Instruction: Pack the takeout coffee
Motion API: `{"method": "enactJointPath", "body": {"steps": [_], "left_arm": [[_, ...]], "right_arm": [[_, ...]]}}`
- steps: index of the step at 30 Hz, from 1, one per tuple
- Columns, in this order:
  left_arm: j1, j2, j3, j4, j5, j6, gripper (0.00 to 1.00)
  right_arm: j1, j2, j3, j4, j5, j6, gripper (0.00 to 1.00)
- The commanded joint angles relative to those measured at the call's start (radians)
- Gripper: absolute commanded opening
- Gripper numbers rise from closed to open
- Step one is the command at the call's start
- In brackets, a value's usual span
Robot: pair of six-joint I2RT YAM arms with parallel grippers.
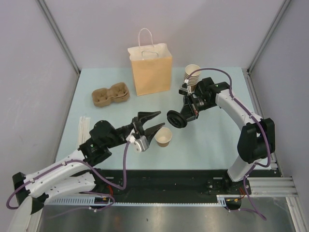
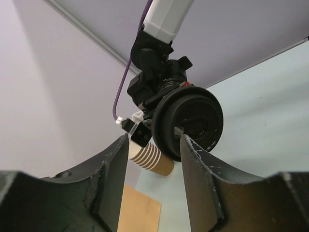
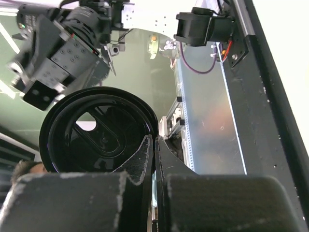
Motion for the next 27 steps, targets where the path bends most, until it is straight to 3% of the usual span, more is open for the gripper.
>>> {"method": "enactJointPath", "body": {"steps": [1, 11, 27], "left_arm": [[-0.078, -0.001, -0.036, 0.114, -0.039, 0.118, 0.51], [-0.141, 0.037, -0.090, 0.162, -0.081, 0.128, 0.39], [-0.143, 0.082, -0.059, 0.182, -0.171, 0.069, 0.30]], "right_arm": [[0.012, -0.042, 0.003, -0.046, -0.185, -0.046, 0.00], [0.043, -0.057, 0.008, -0.087, -0.185, -0.094, 0.00], [0.067, -0.066, 0.009, -0.133, -0.183, -0.169, 0.00]]}}
